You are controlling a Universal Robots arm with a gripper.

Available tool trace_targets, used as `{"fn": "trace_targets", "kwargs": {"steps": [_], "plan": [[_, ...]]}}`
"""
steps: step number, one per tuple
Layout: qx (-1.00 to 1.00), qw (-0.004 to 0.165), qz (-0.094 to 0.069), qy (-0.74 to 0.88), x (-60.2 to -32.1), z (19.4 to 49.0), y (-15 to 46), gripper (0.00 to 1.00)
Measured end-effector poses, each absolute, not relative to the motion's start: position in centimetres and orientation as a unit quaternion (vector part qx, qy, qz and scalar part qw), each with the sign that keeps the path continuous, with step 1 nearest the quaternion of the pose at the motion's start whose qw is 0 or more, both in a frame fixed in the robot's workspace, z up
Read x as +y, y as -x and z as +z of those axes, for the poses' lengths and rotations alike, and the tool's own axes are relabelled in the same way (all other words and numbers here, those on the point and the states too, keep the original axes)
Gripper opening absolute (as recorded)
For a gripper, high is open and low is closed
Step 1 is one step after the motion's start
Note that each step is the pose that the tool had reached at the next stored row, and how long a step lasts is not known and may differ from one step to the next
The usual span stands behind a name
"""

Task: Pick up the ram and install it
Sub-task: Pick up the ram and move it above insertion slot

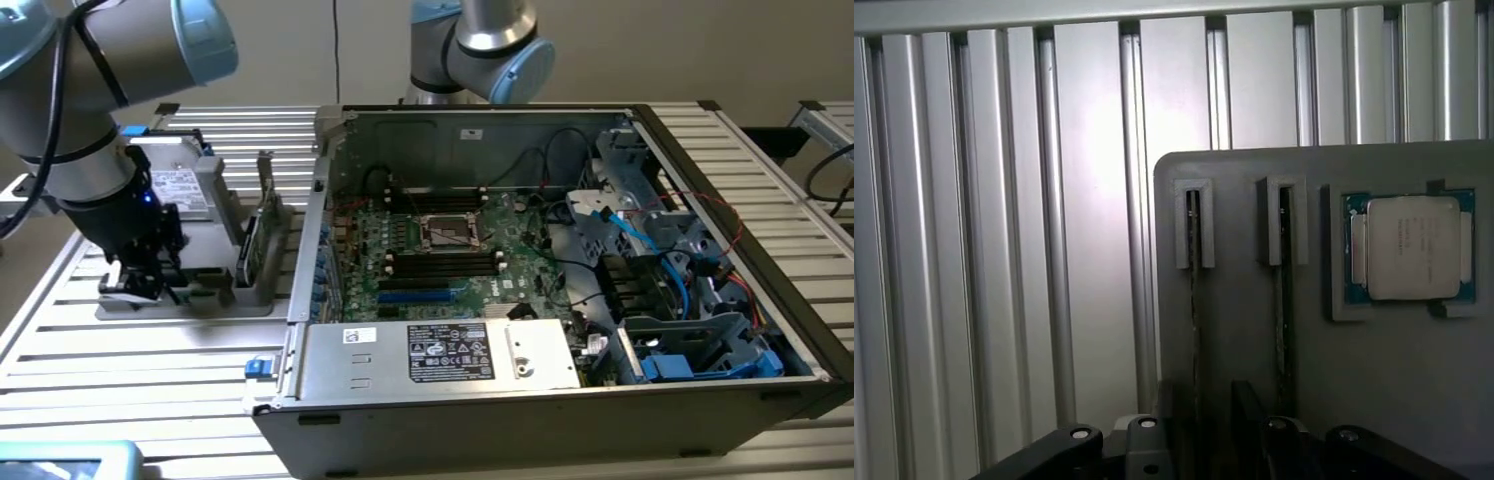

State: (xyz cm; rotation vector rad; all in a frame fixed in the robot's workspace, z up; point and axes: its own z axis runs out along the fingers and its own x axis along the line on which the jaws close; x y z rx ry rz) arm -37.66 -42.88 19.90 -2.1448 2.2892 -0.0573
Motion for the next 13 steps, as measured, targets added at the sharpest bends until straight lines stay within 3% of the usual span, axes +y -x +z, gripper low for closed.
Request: {"fn": "trace_targets", "kwargs": {"steps": [6, 7, 10, 13], "plan": [[0.730, 0.001, -0.017, 0.684, -42.8, 19.7, 37.7, 0.34], [0.730, 0.000, -0.017, 0.684, -42.8, 19.7, 37.7, 0.21], [0.730, 0.000, -0.017, 0.684, -42.8, 19.9, 37.7, 0.14], [0.730, 0.000, -0.017, 0.684, -42.8, 21.0, 37.8, 0.14]]}}
